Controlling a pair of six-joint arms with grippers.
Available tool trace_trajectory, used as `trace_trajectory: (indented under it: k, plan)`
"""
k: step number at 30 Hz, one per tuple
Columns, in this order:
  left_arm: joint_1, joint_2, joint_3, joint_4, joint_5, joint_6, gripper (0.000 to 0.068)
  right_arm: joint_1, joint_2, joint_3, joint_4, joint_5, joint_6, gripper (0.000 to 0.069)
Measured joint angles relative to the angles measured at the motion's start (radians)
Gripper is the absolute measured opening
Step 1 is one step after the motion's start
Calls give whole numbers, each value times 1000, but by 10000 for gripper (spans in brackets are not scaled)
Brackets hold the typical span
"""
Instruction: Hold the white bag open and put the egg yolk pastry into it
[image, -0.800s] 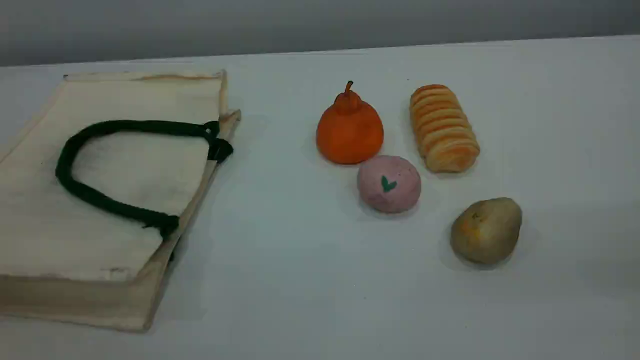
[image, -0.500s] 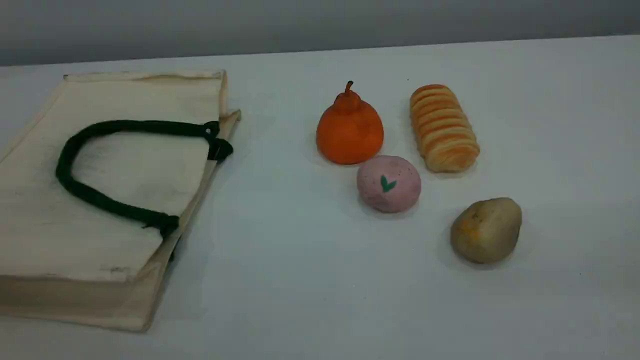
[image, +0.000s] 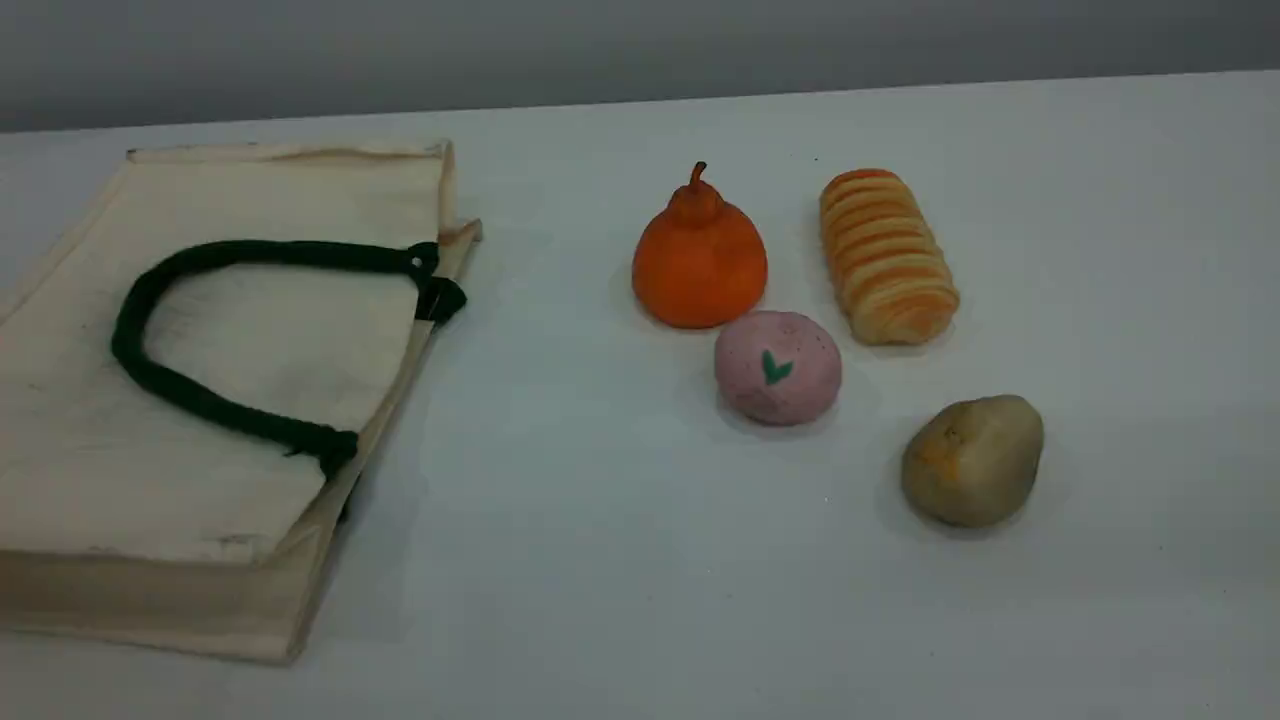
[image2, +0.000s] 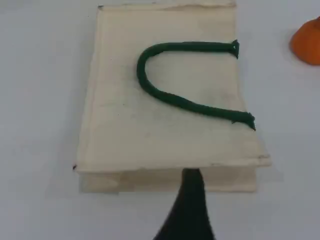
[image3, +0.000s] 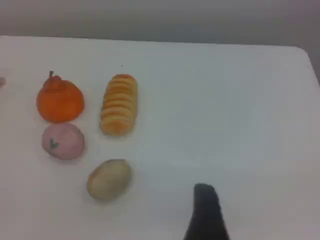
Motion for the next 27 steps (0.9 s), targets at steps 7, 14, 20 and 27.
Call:
trace_trajectory:
  k: [7, 14, 20, 27]
  plan:
    - [0, 0, 0, 0, 0, 0, 586, 0, 0, 0, 0, 0, 0, 462]
    - [-14, 0, 0, -3, 0, 0, 586, 0, 0, 0, 16, -42, -1, 462]
    - [-92, 0, 0, -4, 0, 0, 586, 0, 0, 0, 37, -61, -1, 462]
    - [-119, 5, -19, 7, -30, -41, 586, 1, 0, -3, 40, -63, 44, 462]
